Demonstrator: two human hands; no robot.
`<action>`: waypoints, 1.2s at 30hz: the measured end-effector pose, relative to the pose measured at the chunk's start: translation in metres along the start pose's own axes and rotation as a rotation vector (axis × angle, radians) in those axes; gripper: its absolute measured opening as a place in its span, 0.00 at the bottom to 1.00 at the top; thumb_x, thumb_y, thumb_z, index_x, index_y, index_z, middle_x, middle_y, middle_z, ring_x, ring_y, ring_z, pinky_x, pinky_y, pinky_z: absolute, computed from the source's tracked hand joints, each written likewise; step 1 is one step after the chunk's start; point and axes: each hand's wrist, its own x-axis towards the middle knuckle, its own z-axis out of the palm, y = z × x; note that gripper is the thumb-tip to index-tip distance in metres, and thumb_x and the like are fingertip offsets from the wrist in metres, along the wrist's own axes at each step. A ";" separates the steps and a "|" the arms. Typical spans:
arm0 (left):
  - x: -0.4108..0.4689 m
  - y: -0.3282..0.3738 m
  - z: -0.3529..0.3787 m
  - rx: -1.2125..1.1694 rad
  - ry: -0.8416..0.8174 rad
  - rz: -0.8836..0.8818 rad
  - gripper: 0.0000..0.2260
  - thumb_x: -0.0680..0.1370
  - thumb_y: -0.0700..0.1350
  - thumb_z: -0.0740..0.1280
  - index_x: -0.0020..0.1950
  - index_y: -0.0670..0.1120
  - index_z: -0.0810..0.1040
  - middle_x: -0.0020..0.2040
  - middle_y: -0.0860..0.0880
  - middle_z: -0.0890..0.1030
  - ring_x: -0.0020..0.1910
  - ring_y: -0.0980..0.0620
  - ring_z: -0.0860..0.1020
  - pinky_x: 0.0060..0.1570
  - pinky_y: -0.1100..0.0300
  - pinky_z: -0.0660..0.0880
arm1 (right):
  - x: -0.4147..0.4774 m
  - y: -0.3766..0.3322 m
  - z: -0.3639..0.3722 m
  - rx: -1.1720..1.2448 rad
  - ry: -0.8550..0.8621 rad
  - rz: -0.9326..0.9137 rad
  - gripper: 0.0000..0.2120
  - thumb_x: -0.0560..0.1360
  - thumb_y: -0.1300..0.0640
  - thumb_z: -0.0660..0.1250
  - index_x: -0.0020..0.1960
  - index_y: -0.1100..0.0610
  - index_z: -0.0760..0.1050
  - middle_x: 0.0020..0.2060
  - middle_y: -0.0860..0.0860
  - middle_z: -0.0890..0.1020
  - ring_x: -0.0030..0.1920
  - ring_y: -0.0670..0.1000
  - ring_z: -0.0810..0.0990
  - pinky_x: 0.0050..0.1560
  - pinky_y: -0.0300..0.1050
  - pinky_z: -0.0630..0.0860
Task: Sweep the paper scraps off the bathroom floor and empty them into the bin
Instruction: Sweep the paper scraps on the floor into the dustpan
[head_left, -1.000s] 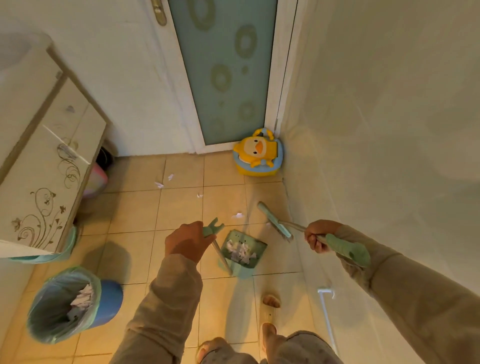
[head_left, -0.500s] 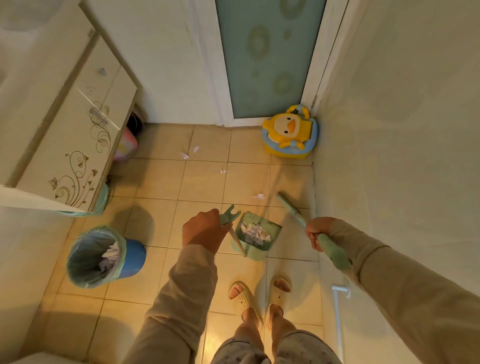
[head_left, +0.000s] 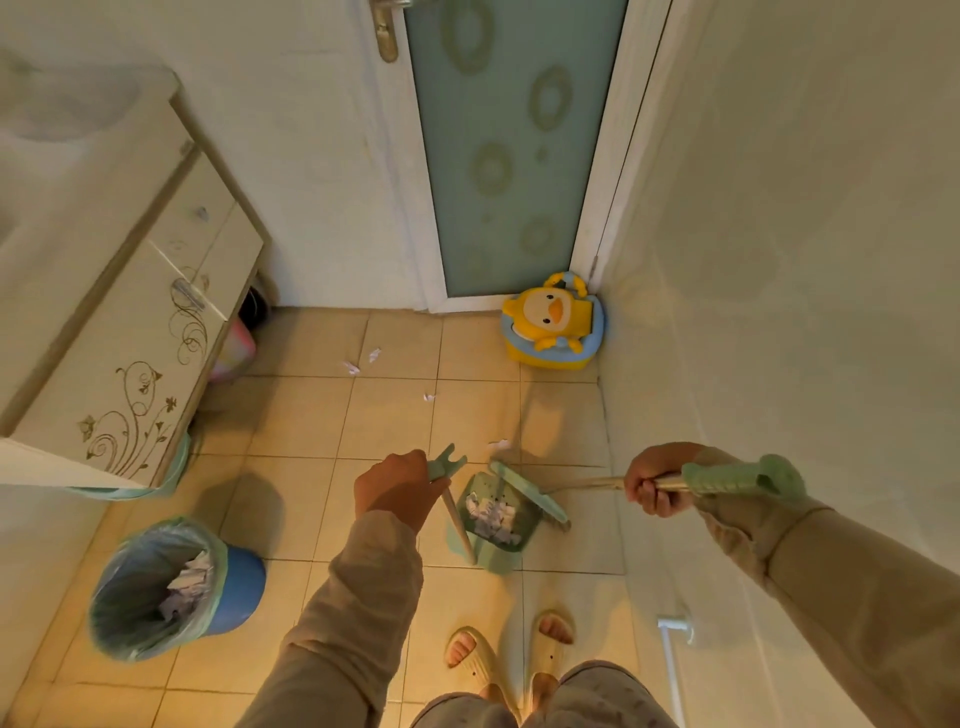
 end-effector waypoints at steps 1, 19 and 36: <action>0.001 -0.004 -0.002 0.007 0.000 0.001 0.18 0.78 0.58 0.60 0.57 0.46 0.75 0.51 0.47 0.82 0.49 0.47 0.80 0.47 0.57 0.75 | -0.001 -0.003 0.000 -0.018 0.011 -0.004 0.09 0.73 0.68 0.60 0.34 0.66 0.71 0.16 0.56 0.75 0.13 0.49 0.73 0.17 0.32 0.69; 0.005 -0.046 0.001 0.063 0.004 -0.021 0.19 0.78 0.58 0.59 0.56 0.43 0.74 0.49 0.44 0.82 0.47 0.44 0.80 0.46 0.56 0.76 | 0.048 -0.062 0.068 -0.128 -0.011 0.071 0.14 0.78 0.63 0.51 0.34 0.59 0.62 0.11 0.51 0.66 0.09 0.44 0.63 0.14 0.25 0.61; 0.010 -0.062 0.001 0.009 0.009 -0.012 0.18 0.77 0.58 0.60 0.57 0.46 0.75 0.52 0.46 0.82 0.50 0.46 0.80 0.48 0.56 0.76 | -0.003 -0.002 0.065 -0.259 -0.134 0.203 0.19 0.78 0.67 0.53 0.29 0.59 0.63 0.13 0.51 0.69 0.12 0.46 0.69 0.16 0.29 0.65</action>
